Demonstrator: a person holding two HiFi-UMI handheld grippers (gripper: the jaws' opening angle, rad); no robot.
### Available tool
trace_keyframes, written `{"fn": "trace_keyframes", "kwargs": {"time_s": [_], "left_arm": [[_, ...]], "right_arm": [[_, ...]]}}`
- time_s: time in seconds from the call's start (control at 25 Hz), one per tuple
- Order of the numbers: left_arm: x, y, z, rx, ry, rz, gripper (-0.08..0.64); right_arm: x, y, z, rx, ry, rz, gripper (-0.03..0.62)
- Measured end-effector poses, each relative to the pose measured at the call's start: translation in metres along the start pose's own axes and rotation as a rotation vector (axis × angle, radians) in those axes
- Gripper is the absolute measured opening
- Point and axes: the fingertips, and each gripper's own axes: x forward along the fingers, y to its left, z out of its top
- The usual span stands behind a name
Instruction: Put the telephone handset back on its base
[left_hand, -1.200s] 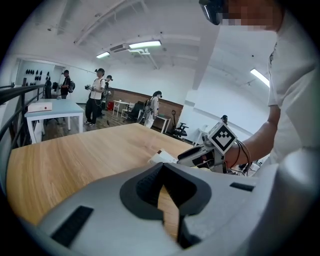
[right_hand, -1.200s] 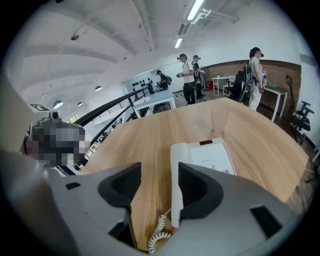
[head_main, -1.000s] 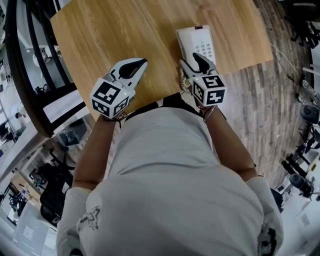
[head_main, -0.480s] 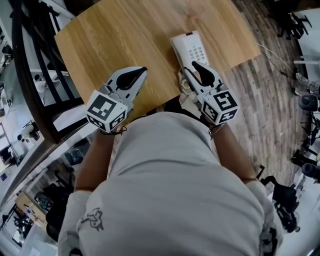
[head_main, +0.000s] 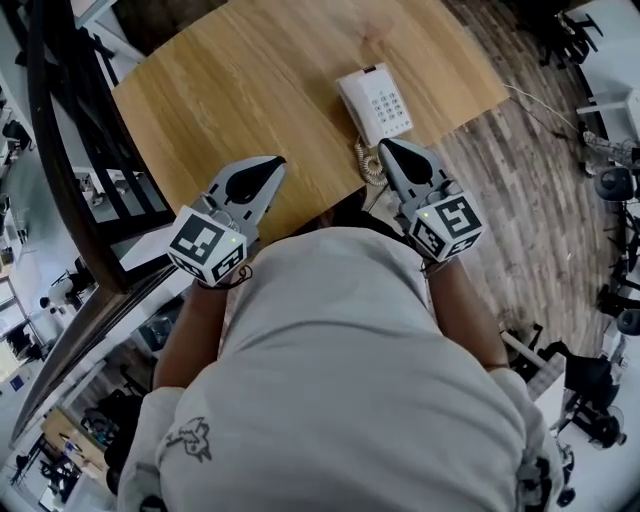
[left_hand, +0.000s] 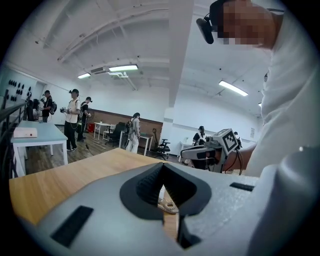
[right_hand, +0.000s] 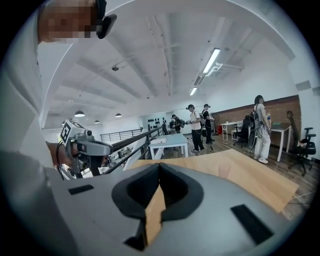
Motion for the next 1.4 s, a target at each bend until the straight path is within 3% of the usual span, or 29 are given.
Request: {"fn": "trace_keyframes", "kwargs": {"time_s": [0.44, 0.72, 1.04, 1.4], "left_arm": [[0.006, -0.032, -0.007, -0.009, 0.018, -0.062, 0.005], [0.017, -0.066, -0.009, -0.006, 0.015, -0.029, 0.006], [0.051, -0.126, -0.010, -0.008, 0.000, 0.078, 0.006], [0.082, -0.223, -0.015, 0.021, -0.022, 0.196, 0.006]], "right_arm": [[-0.050, -0.003, -0.001, 0.028, -0.014, -0.066, 0.005], [-0.085, -0.018, -0.008, 0.017, -0.026, -0.047, 0.005], [-0.139, -0.049, -0.022, -0.001, -0.019, 0.070, 0.005], [-0.232, -0.076, -0.032, -0.040, -0.041, 0.203, 0.005]]}}
